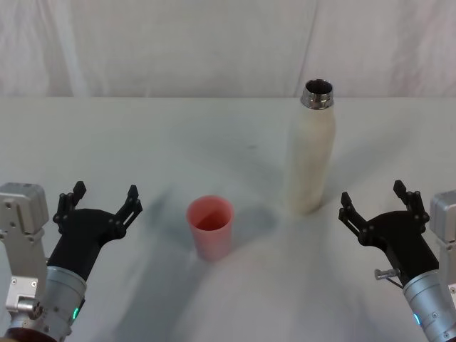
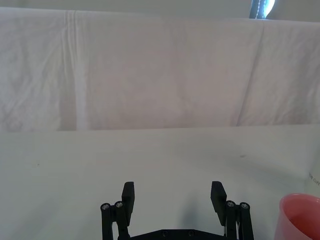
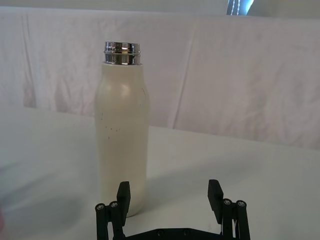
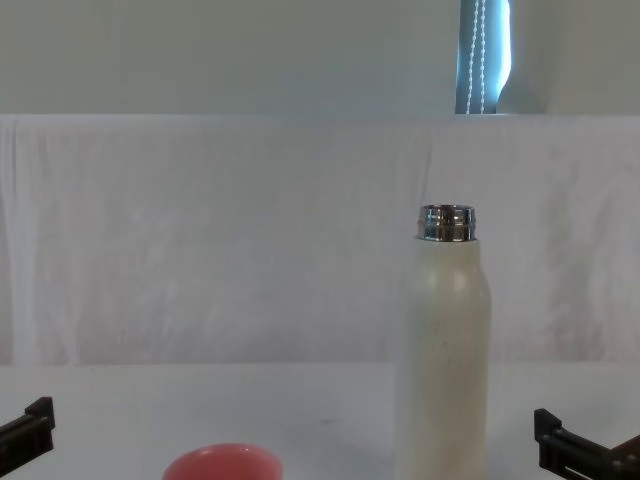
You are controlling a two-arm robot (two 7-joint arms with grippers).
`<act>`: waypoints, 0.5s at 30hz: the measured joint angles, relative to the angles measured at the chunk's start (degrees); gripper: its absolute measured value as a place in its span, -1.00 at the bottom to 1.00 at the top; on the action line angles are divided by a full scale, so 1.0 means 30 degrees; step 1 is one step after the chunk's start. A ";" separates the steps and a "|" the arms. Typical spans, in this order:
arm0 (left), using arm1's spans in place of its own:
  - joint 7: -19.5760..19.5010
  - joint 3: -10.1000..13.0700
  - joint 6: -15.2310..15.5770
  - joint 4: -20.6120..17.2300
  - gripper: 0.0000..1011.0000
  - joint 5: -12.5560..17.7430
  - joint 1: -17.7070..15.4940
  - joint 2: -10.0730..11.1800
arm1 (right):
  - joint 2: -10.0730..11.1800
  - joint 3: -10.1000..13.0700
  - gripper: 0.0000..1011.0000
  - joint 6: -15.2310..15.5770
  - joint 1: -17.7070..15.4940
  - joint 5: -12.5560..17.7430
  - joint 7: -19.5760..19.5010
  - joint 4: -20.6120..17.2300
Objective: Grasp the thermos with one hand and pour water into the cup lid.
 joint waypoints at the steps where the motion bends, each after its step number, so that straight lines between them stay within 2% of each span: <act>1: 0.0000 0.0000 0.0000 0.0000 0.98 0.0000 0.0000 0.0000 | -0.0001 0.0000 0.98 -0.0001 0.0000 0.0000 0.0000 0.0000; 15: 0.0000 -0.0001 0.0000 0.0000 0.98 0.0000 -0.0001 -0.0001 | -0.0001 0.0000 0.98 -0.0001 0.0000 0.0001 0.0001 0.0000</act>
